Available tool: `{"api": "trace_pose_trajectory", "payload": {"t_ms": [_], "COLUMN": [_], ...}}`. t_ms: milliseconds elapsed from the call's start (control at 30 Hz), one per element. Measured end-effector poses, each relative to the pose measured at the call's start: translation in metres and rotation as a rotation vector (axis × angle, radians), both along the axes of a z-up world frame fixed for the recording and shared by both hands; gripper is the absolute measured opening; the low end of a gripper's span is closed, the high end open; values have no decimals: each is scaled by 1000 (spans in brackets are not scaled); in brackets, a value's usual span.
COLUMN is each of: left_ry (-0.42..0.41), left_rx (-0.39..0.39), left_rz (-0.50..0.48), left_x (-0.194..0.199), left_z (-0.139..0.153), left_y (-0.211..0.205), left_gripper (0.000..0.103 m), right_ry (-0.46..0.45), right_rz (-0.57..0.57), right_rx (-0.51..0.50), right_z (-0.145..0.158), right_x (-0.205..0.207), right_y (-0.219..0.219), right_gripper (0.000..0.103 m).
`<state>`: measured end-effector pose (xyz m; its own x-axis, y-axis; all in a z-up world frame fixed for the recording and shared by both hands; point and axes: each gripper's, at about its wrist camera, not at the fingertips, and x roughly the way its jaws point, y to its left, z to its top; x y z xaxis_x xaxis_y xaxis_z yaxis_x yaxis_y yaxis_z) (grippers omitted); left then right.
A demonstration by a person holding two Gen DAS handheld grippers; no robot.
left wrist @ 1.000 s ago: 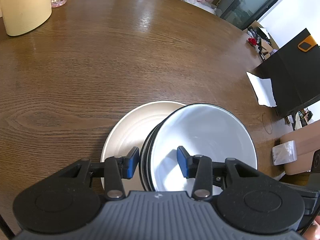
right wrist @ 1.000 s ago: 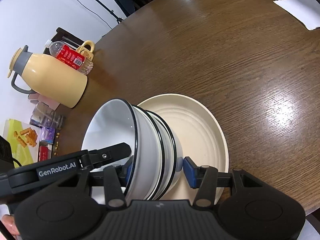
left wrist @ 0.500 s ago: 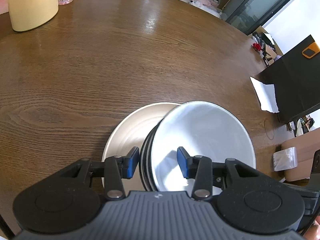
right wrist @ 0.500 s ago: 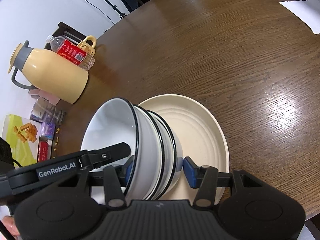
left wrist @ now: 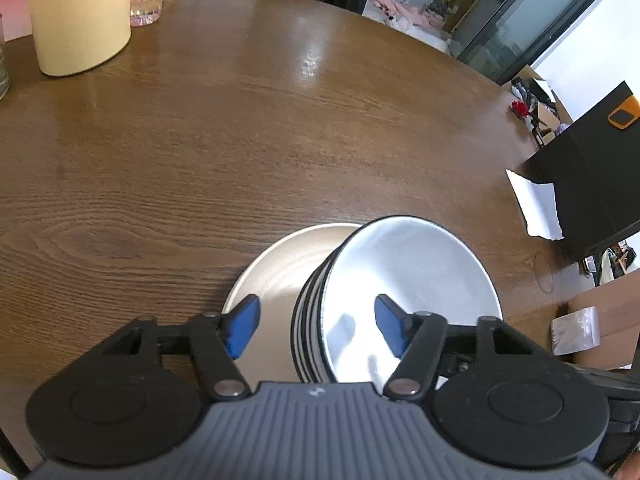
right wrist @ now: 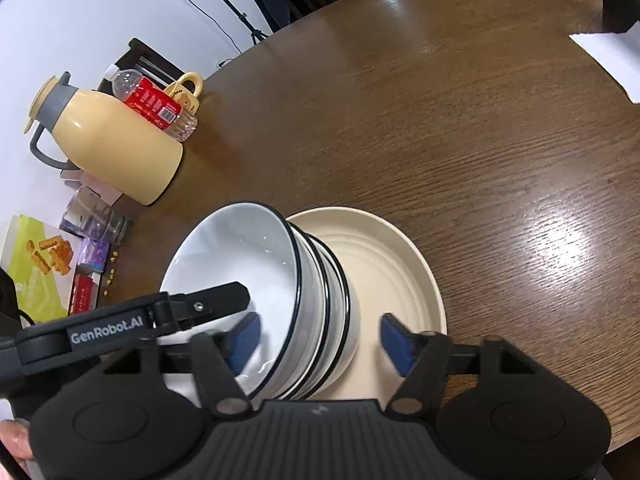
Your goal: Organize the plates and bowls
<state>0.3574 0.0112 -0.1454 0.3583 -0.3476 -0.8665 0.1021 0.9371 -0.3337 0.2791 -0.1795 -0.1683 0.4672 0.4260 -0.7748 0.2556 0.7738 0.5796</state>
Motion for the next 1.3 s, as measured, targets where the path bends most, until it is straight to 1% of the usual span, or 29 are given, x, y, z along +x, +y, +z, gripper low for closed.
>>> {"api": "trace_pose_trajectory", "payload": {"t_ms": [33, 67, 133, 233, 267, 300, 367, 433, 500, 667, 767, 833, 1100, 1300], "left_ry": [-14, -26, -50, -89, -96, -105, -138, -180, -219, -327, -387, -419, -501, -531], "left_rx": [7, 11, 13, 13, 14, 15, 19, 24, 39, 96, 134, 160, 228, 243], "left_rz": [0, -1, 0, 13, 18, 22, 39, 63, 95, 174, 198, 197, 189, 212], "left_x": [-2, -4, -8, -15, -16, -18, -24, -32, -39, -61, -74, -83, -113, -152], "left_z": [2, 4, 9, 16, 18, 20, 24, 29, 34, 43, 48, 51, 58, 59], "left_y": [1, 1, 3, 6, 7, 8, 10, 12, 13, 13, 12, 10, 16, 32], "left_gripper": [74, 75, 82, 86, 87, 89, 94, 101, 103, 103, 103, 103, 103, 103], "right_ry": [-10, -21, -54, -114, -141, -163, -206, -225, -244, -295, -326, -345, -384, -424], "right_rz": [5, 9, 18, 30, 30, 30, 31, 35, 36, 44, 41, 34, 33, 32], "right_rx": [-5, -9, -20, -48, -66, -83, -117, -132, -144, -185, -210, -226, -303, -366], "right_z": [2, 4, 9, 19, 22, 24, 29, 33, 34, 38, 41, 43, 53, 59], "right_x": [-2, -4, -9, -18, -22, -25, -32, -36, -42, -55, -62, -68, -94, -125], "right_y": [-1, -1, -2, -3, -4, -4, -5, -7, -10, -10, -9, -9, 1, 17], "right_gripper": [76, 80, 85, 91, 99, 103, 103, 103, 103, 103, 103, 103, 103, 103]}}
